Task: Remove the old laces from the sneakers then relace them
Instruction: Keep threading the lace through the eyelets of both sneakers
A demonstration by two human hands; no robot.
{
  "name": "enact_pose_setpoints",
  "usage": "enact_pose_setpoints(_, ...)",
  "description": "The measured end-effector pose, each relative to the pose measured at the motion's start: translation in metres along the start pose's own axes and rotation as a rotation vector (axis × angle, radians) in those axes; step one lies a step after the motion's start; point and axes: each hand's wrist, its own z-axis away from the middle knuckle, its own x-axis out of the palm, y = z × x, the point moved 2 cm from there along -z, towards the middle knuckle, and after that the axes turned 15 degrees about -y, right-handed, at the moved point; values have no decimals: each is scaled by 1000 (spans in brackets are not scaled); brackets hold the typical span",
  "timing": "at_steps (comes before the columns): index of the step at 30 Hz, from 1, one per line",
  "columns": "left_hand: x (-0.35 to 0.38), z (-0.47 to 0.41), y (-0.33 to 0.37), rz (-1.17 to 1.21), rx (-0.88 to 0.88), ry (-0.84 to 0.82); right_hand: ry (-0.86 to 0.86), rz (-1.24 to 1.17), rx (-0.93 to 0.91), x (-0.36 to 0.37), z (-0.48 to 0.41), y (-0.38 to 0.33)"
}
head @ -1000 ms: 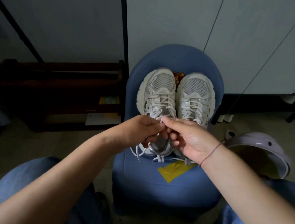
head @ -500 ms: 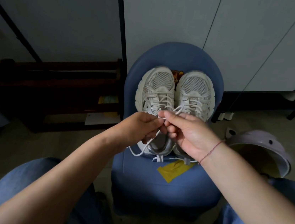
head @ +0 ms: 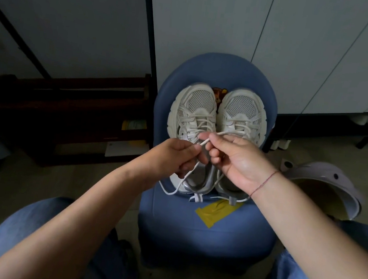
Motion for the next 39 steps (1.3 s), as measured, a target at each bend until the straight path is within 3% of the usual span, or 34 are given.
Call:
enact_pose_setpoints(6,-2,0,-4,-35,-2,-7,191,-120,-118,-16,-7,-16)
enact_pose_setpoints(10,-9,-4,-4,73,-11,66,76,-190,-147,-12,-11,-15)
enact_pose_setpoints(13,-20,-10,-7,249,18,235,101,131,-48,-3,-7,-6)
enact_pose_setpoints(16,-33,-15,-15,221,9,410,157,508,16,3,-1,3)
enact_pose_setpoints(19,-37,-18,-20,282,-6,487,154,613,52,7,2,10)
enact_pose_setpoints(27,-23,-24,-19,370,48,430,36,113,81,15,2,18)
enact_pose_setpoints(39,-17,-25,-23,237,106,558,34,52,74,14,1,19)
